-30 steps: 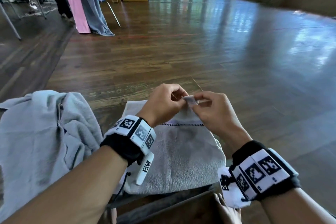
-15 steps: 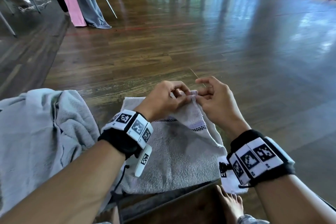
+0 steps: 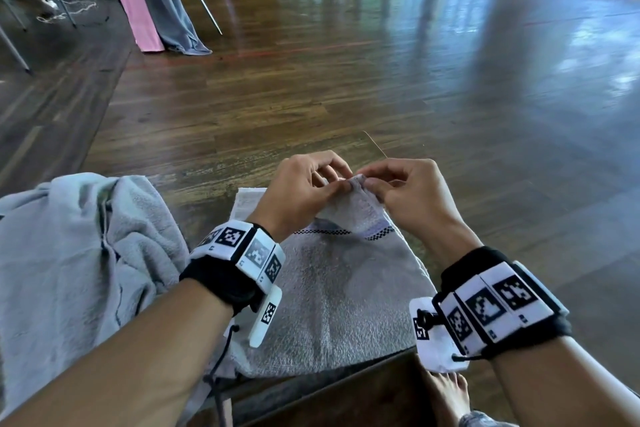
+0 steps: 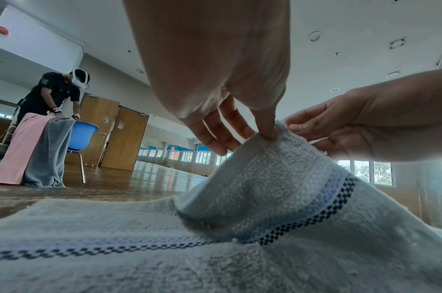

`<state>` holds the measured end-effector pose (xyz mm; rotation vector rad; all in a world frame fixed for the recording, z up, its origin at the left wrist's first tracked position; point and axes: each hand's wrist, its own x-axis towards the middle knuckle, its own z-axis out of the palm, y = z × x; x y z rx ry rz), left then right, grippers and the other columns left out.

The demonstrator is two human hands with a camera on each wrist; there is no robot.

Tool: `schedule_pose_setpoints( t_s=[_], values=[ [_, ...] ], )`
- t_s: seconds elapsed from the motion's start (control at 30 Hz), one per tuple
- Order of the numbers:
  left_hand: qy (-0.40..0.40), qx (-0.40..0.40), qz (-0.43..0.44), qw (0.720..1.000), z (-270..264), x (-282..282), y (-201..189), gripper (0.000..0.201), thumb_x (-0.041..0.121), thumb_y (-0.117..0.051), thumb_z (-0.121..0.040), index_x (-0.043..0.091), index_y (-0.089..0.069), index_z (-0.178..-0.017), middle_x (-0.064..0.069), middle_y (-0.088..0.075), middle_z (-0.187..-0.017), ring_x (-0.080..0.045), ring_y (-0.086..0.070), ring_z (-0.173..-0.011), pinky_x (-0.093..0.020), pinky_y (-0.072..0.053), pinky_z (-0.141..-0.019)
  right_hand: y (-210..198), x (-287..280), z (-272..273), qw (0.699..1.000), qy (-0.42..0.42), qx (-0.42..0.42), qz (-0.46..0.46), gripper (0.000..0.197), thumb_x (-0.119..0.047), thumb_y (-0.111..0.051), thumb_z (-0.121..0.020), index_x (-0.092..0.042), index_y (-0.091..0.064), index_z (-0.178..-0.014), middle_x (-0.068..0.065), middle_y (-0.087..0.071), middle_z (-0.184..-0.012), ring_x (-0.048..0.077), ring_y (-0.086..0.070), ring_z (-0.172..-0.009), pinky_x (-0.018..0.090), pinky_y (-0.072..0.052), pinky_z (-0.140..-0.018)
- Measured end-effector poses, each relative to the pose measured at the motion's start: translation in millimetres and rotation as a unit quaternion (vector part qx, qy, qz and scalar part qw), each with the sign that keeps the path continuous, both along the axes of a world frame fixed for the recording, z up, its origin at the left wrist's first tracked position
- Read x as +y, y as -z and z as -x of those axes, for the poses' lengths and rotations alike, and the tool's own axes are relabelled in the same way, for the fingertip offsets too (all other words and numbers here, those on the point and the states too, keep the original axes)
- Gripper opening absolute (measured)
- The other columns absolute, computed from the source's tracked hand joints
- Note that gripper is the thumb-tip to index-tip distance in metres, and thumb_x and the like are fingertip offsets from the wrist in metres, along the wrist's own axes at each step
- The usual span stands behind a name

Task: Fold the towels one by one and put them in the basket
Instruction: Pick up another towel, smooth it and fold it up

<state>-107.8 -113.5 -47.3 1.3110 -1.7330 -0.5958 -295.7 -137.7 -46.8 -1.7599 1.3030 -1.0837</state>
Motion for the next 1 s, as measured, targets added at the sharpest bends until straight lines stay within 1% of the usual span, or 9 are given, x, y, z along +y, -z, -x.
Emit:
schedule_pose_setpoints(
  t_s=[0.13, 0.2, 0.27, 0.4, 0.5, 0.63, 0.73, 0.87, 1.0],
  values=[
    [-0.008, 0.011, 0.015, 1.000, 1.0, 0.8, -0.7, 0.008, 0.028, -0.079, -0.082, 0.023, -0.075, -0.086, 0.001, -0.071, -0.075, -0.015, -0.065, -0.068, -0.030, -0.056, -0.063, 0.1, -0.5, 0.7, 1.000, 0.006, -0.016, -0.012, 0.014, -0.010, -0.081, -0.083, -0.024, -0.080, -0.083, -0.007, -0.077, -0.078, 0.007, -0.073, -0.076, 0.022, -0.056, -0.072],
    [-0.012, 0.020, 0.017, 1.000, 1.4, 0.8, -1.1, 0.008, 0.026, -0.081, -0.080, 0.021, -0.076, -0.084, 0.000, -0.072, -0.074, -0.019, -0.067, -0.070, -0.037, -0.057, -0.065, 0.3, -1.1, 2.2, 0.999, 0.001, -0.024, -0.024, 0.016, -0.008, -0.081, -0.082, -0.024, -0.079, -0.081, -0.005, -0.078, -0.077, 0.010, -0.074, -0.076, 0.028, -0.059, -0.076],
    [-0.012, 0.025, 0.018, 0.999, 2.0, 0.5, -1.1, 0.008, 0.024, -0.083, -0.079, 0.020, -0.076, -0.082, -0.001, -0.072, -0.072, -0.022, -0.067, -0.069, -0.040, -0.057, -0.064, 0.5, -0.9, 4.1, 0.999, -0.005, -0.029, -0.034, 0.017, -0.006, -0.081, -0.082, -0.023, -0.080, -0.081, -0.004, -0.078, -0.078, 0.011, -0.075, -0.077, 0.033, -0.062, -0.081],
    [-0.012, 0.027, 0.022, 0.999, 3.6, 0.9, -0.5, 0.008, 0.023, -0.084, -0.078, 0.021, -0.077, -0.081, 0.002, -0.071, -0.070, -0.020, -0.066, -0.066, -0.038, -0.056, -0.062, 0.5, -1.2, 6.5, 0.999, -0.017, -0.026, -0.041, 0.019, -0.003, -0.078, -0.084, -0.021, -0.081, -0.084, -0.004, -0.079, -0.083, 0.012, -0.076, -0.083, 0.039, -0.062, -0.087],
    [-0.011, 0.031, 0.020, 0.999, 3.3, 1.0, 0.2, 0.007, 0.022, -0.084, -0.078, 0.020, -0.078, -0.081, 0.001, -0.072, -0.071, -0.021, -0.067, -0.067, -0.036, -0.056, -0.062, 0.5, -1.4, 5.6, 0.998, -0.020, -0.029, -0.046, 0.023, -0.001, -0.077, -0.084, -0.024, -0.081, -0.082, -0.005, -0.079, -0.084, 0.014, -0.076, -0.084, 0.043, -0.061, -0.088],
    [-0.012, 0.026, 0.017, 0.999, 3.4, 0.2, 1.0, 0.007, 0.022, -0.083, -0.078, 0.020, -0.078, -0.082, 0.001, -0.071, -0.070, -0.014, -0.064, -0.064, -0.031, -0.053, -0.060, 1.0, -1.5, 4.0, 0.999, -0.016, -0.019, -0.041, 0.020, -0.002, -0.077, -0.084, -0.022, -0.082, -0.084, -0.004, -0.079, -0.084, 0.014, -0.076, -0.084, 0.044, -0.061, -0.088],
    [-0.009, 0.016, 0.016, 1.000, 3.1, 0.1, 1.2, 0.006, 0.021, -0.082, -0.079, 0.020, -0.078, -0.083, 0.001, -0.071, -0.071, -0.015, -0.063, -0.064, -0.029, -0.053, -0.060, 0.3, -1.5, 3.6, 0.999, -0.016, -0.011, -0.038, 0.019, -0.002, -0.076, -0.085, -0.020, -0.082, -0.085, -0.003, -0.079, -0.083, 0.016, -0.076, -0.083, 0.044, -0.061, -0.087],
    [-0.006, 0.011, 0.011, 1.000, 1.1, 0.0, 1.4, 0.006, 0.021, -0.082, -0.079, 0.020, -0.077, -0.083, 0.001, -0.070, -0.071, -0.011, -0.061, -0.062, -0.026, -0.051, -0.059, -2.0, -0.3, 2.0, 0.999, -0.020, -0.002, -0.039, 0.018, -0.003, -0.076, -0.086, -0.020, -0.081, -0.084, -0.004, -0.078, -0.082, 0.013, -0.075, -0.082, 0.042, -0.061, -0.087],
    [-0.005, -0.006, 0.010, 1.000, 0.8, 0.1, 1.3, 0.005, 0.021, -0.081, -0.080, 0.020, -0.077, -0.083, 0.003, -0.070, -0.070, -0.011, -0.062, -0.061, -0.025, -0.052, -0.058, -3.4, 1.2, -1.0, 0.998, -0.023, 0.005, -0.054, 0.010, -0.012, -0.076, -0.088, -0.020, -0.081, -0.085, -0.003, -0.077, -0.080, 0.016, -0.074, -0.083, 0.045, -0.060, -0.087]
  ],
)
